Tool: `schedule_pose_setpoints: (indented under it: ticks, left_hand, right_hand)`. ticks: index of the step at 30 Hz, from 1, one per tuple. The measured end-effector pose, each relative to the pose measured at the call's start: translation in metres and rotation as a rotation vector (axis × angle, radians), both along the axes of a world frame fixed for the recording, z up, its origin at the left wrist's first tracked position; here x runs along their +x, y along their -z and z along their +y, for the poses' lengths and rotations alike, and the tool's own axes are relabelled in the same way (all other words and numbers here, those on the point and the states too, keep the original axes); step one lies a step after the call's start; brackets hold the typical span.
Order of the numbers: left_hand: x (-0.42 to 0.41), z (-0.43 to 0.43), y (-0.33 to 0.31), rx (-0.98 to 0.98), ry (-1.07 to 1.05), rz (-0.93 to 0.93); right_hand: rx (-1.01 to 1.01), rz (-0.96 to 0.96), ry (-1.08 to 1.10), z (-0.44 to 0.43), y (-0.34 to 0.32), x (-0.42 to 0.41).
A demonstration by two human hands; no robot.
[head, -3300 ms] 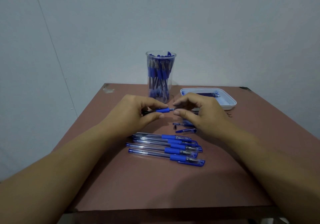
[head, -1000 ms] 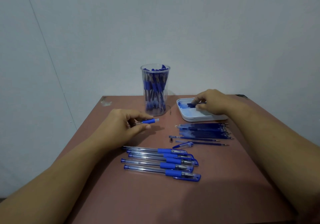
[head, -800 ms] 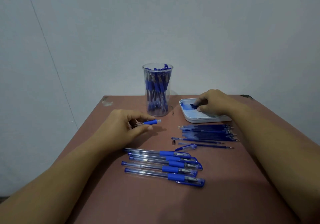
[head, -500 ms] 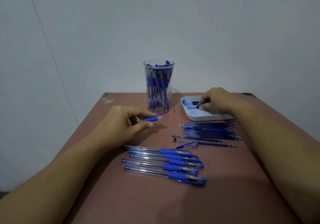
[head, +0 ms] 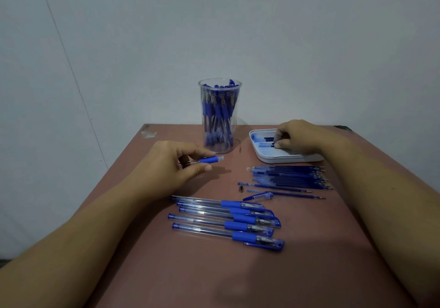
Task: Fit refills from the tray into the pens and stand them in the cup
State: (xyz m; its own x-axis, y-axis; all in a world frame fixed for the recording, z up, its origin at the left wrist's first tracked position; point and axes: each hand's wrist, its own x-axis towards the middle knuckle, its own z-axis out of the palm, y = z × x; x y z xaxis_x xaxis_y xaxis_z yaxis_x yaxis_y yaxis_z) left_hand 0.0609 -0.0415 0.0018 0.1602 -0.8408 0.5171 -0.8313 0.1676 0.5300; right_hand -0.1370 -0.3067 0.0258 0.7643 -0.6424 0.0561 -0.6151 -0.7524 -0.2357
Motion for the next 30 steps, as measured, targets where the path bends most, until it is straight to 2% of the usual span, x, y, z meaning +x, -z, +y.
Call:
schedule_pose_setpoints:
  ticks: [6, 11, 18, 23, 30]
  left_hand:
    - [0.000, 0.001, -0.001, 0.005, -0.006, 0.008]
    - [-0.002, 0.001, -0.001, -0.003, -0.020, 0.016]
    - [-0.010, 0.003, 0.000, -0.021, 0.018, 0.037]
    - [-0.014, 0.004, -0.001, -0.006, 0.047, 0.058]
    - [-0.016, 0.004, -0.002, -0.003, 0.045, 0.066]
  right_hand:
    - [0.029, -0.274, -0.136, 0.045, -0.033, -0.010]
    - [0.005, -0.297, -0.238, 0.094, -0.053, -0.027]
    - [-0.101, -0.387, -0.291, 0.127, -0.020, -0.051]
    - [0.002, -0.543, -0.308, 0.121, 0.006, -0.047]
    - [0.036, -0.550, -0.323, 0.120, 0.016, -0.039]
